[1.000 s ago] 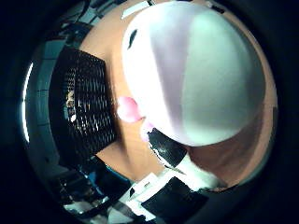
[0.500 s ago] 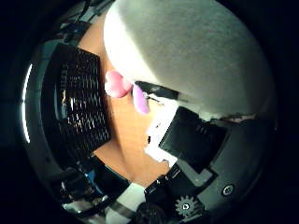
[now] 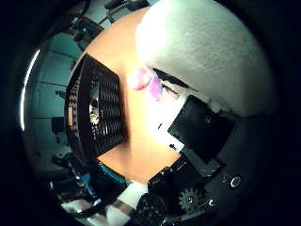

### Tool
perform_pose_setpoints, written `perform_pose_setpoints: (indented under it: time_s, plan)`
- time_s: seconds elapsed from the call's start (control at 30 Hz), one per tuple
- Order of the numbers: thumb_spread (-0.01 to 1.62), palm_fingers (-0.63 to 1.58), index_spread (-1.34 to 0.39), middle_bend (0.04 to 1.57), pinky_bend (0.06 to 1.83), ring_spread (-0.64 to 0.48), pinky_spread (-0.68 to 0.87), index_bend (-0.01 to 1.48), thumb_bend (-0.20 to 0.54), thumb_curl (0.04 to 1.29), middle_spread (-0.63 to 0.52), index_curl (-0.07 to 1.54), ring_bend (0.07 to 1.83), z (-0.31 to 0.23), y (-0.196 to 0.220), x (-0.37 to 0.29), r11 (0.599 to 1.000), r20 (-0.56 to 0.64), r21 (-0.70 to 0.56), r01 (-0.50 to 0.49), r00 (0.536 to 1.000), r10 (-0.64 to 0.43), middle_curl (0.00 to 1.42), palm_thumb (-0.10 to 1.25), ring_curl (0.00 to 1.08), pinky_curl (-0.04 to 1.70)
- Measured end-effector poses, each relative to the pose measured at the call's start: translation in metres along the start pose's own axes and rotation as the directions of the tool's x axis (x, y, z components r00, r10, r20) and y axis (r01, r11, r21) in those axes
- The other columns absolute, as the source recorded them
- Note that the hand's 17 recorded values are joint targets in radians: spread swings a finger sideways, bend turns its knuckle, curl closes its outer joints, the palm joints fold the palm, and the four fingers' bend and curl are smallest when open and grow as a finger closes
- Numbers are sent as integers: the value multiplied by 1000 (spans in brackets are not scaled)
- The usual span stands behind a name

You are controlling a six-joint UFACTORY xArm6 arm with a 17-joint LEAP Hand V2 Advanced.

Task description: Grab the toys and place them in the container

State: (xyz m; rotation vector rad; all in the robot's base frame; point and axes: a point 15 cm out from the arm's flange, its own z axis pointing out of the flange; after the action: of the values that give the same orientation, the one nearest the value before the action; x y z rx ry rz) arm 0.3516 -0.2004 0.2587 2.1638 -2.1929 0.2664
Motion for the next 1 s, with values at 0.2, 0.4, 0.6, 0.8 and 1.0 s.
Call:
perform_pose_setpoints:
  time_s: [0.2,0.4,0.6,0.8,1.0]
  plan:
    - [951,1048,-296,1217,1272,-235,-220,1004,-16,644,-198,896,1364,-75,-4,7,998,-18,62,-14,1000,15,893,989,726,811]
    - [931,1047,-297,1206,1249,-240,-223,994,-15,688,-200,919,1346,-159,-11,-9,990,-15,140,7,1000,-5,917,990,745,849]
    - [909,1048,-298,1189,1230,-241,-227,991,-18,717,-204,931,1333,-227,-11,-28,981,1,192,15,1000,-16,938,988,768,878]
    - [902,1049,-299,1176,1209,-243,-234,985,-17,734,-208,940,1319,-283,-7,-55,971,12,238,29,999,-33,957,988,791,905]
    - [899,1051,-302,1167,1191,-246,-241,974,-16,747,-210,948,1307,-314,-9,-97,959,38,273,74,995,-87,969,991,807,929]
